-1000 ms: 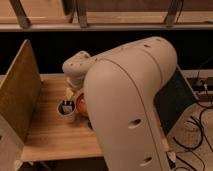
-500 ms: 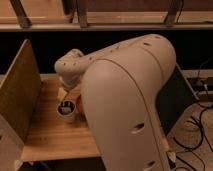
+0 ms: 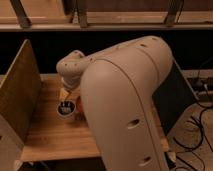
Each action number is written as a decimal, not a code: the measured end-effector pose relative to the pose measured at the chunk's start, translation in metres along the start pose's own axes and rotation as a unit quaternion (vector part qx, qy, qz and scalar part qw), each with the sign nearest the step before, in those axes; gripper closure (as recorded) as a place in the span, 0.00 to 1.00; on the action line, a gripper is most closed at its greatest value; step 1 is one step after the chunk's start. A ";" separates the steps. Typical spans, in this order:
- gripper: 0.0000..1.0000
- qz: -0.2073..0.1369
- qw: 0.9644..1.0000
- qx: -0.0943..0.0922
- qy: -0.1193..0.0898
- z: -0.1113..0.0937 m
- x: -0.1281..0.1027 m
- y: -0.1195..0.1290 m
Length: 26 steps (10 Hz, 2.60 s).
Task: Pick up the ceramic cup
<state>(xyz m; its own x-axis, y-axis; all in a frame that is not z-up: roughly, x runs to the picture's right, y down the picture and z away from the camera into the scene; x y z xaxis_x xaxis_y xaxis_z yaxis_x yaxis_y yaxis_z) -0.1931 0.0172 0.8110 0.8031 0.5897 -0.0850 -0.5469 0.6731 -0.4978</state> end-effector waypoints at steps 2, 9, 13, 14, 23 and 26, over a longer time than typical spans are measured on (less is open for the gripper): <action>0.20 0.002 1.000 -0.002 -0.001 0.002 -0.001 -0.004; 0.20 0.024 0.999 0.027 -0.003 -0.017 0.014 -0.030; 0.20 0.043 0.999 0.005 0.012 0.009 0.031 -0.034; 0.20 0.046 0.999 0.002 0.013 0.012 0.033 -0.035; 0.20 0.049 0.997 -0.066 0.006 0.054 0.022 0.007; 0.32 0.040 0.994 -0.100 0.011 0.074 0.017 0.033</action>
<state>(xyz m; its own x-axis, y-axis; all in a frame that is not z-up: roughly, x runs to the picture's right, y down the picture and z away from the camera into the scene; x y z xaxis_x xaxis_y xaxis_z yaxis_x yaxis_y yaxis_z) -0.2154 0.0824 0.8575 0.7648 0.6268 -0.1490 -0.5536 0.5210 -0.6497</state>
